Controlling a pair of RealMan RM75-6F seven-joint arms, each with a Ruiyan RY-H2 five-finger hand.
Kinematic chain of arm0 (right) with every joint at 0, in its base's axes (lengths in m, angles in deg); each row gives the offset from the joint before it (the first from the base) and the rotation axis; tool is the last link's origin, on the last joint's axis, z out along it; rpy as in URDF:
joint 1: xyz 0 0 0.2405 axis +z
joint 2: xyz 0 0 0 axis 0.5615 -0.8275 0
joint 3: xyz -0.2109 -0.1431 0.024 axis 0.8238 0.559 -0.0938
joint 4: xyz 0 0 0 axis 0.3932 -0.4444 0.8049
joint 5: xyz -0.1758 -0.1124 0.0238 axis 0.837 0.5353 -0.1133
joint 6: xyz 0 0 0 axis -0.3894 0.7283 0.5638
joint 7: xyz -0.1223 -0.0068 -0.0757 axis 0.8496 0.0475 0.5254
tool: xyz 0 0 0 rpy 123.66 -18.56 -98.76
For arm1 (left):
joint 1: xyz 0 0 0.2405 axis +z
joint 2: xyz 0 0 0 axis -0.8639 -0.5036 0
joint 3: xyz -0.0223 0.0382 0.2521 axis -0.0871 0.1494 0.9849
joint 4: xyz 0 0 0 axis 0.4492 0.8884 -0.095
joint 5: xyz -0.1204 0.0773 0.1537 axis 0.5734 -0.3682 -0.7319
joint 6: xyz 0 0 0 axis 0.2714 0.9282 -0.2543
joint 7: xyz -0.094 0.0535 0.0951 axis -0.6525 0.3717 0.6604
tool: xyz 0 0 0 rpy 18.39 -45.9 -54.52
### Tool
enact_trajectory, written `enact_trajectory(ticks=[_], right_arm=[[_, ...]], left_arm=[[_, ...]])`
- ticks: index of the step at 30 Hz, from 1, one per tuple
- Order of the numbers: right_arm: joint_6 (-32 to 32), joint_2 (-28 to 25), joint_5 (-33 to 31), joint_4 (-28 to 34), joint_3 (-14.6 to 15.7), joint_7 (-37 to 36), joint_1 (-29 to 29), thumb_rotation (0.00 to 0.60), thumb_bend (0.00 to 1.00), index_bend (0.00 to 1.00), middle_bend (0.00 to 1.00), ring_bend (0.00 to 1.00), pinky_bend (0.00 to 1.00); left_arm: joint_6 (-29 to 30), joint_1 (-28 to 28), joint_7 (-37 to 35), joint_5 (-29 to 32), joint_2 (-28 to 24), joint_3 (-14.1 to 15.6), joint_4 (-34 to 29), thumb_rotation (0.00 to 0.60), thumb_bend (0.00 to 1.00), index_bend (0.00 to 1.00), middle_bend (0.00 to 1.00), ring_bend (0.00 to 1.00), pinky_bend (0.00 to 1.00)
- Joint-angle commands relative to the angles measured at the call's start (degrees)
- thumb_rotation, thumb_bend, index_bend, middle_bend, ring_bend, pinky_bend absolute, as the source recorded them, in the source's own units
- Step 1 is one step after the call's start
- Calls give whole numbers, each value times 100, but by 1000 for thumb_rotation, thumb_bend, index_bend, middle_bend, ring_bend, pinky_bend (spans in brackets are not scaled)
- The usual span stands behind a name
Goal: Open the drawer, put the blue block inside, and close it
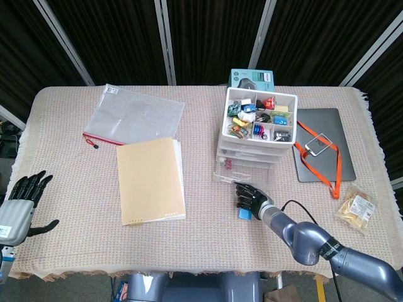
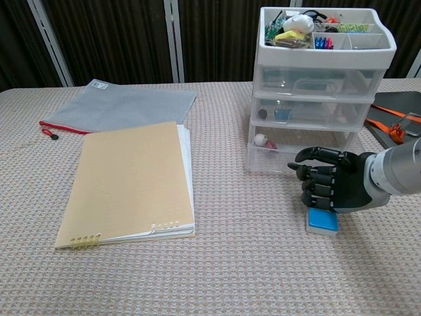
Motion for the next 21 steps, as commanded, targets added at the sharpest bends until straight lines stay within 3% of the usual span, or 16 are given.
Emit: enact_trajectory(ticks=[1, 9, 21], right_arm=[[15, -96, 91, 163, 50, -43, -51, 600, 390, 368, 731, 768, 696], [-232, -335, 240, 480, 255, 8, -89, 600, 373, 113, 731, 768, 696], [-375, -853, 906, 1282, 467, -60, -379, 600, 315, 103, 731, 764, 696]], left_arm=[[12, 8, -3, -7, 9, 2, 8, 600, 185, 36, 0, 0, 0], [12, 14, 11, 11, 11, 2, 10, 600, 184, 36, 0, 0, 0], [85, 45, 21, -41, 19, 13, 32, 600, 184, 36, 0, 0, 0]])
